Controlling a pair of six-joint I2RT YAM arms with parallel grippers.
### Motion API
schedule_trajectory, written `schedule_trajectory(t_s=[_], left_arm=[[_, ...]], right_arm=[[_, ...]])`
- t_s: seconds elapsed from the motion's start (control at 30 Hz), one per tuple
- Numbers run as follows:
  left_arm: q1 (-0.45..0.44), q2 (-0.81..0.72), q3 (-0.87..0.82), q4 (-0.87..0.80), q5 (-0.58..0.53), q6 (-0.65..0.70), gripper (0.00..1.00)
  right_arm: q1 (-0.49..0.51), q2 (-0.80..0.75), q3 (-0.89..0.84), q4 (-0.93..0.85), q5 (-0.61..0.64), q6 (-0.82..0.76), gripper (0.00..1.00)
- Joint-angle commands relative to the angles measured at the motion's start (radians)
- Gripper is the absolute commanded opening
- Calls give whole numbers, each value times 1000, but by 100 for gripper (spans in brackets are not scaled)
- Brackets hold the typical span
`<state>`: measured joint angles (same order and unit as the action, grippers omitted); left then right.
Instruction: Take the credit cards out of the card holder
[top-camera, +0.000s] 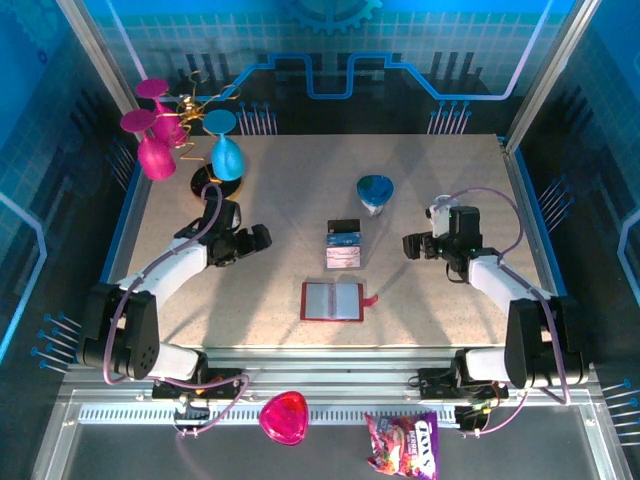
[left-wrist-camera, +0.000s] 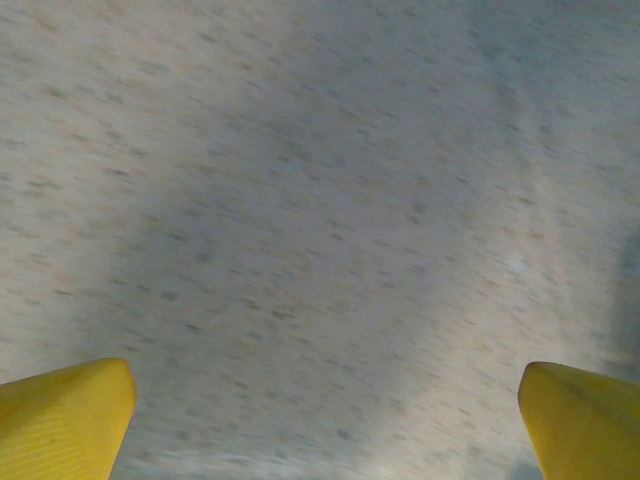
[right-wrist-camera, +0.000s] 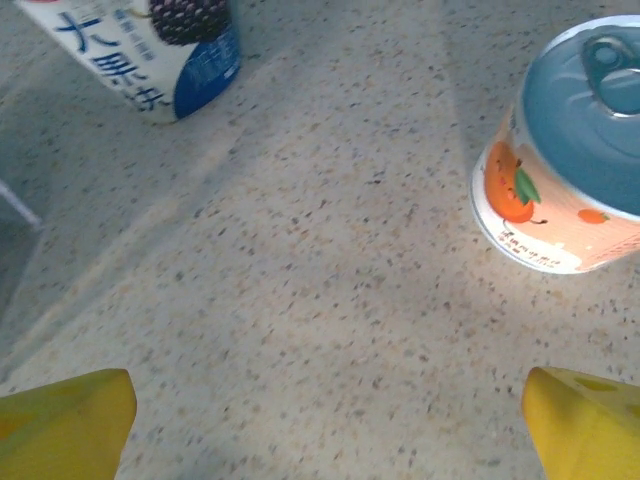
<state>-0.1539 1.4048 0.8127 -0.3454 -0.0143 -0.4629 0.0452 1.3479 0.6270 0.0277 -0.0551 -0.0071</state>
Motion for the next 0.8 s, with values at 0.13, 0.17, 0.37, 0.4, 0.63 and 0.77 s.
schedule_trajectory(t_s=[0.13, 0.17, 0.37, 0.4, 0.63, 0.77], left_arm=[[82, -39, -44, 117, -259, 99, 99], [95, -49, -53, 140, -261, 105, 99], [144, -94, -127, 283, -352, 216, 99], [148, -104, -160, 329, -363, 251, 99], [192, -167, -433, 832, -262, 305, 99], [201, -118, -506, 1103, -159, 312, 99]], right_arm=[[-12, 70, -70, 367, 35, 21, 100], [-12, 71, -78, 392, 36, 15, 100], [-15, 98, -137, 606, 54, 13, 100], [-16, 114, -152, 660, 50, 14, 100], [-14, 179, -211, 808, 57, 15, 100], [-12, 193, -251, 908, 68, 17, 100]])
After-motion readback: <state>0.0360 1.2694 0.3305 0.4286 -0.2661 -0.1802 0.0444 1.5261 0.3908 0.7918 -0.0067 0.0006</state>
